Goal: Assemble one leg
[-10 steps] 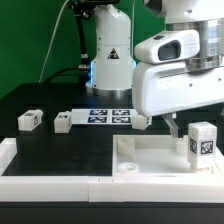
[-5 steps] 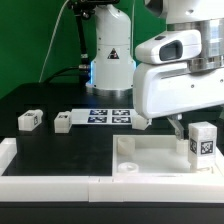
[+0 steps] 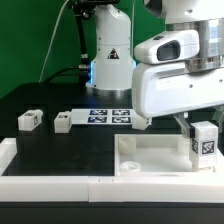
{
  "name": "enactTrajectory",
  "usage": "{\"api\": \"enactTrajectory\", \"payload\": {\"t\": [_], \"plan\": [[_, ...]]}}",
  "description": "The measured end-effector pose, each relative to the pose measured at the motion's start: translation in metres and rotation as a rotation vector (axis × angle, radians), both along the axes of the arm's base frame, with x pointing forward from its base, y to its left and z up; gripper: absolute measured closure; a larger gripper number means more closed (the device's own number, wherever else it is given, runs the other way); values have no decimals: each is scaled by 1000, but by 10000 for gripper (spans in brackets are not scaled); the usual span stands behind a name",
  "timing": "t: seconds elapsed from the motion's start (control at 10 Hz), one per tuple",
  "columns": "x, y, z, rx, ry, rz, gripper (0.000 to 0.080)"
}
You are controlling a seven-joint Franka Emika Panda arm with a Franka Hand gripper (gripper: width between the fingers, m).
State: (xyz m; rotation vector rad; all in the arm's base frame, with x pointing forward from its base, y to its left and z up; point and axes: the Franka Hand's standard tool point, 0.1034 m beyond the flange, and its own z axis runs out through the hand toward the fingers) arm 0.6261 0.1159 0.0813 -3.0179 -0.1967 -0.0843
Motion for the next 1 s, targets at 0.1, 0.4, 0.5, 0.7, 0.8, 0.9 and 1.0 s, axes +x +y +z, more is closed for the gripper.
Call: {"api": "enactTrajectory", "payload": {"t": [0.1, 0.4, 0.5, 0.7, 0.8, 0.9, 1.0], "plan": [[0, 0, 0, 11, 14, -131, 507], [3, 1, 0, 45, 44, -544, 506], [3, 1, 0, 51, 56, -663, 506], [2, 5, -2, 73, 93, -1006, 506], [2, 6, -2, 96, 119, -1185, 506], [3, 6, -2, 113, 144, -1331, 506], [4, 6, -2, 125, 163, -1406, 506]]}}
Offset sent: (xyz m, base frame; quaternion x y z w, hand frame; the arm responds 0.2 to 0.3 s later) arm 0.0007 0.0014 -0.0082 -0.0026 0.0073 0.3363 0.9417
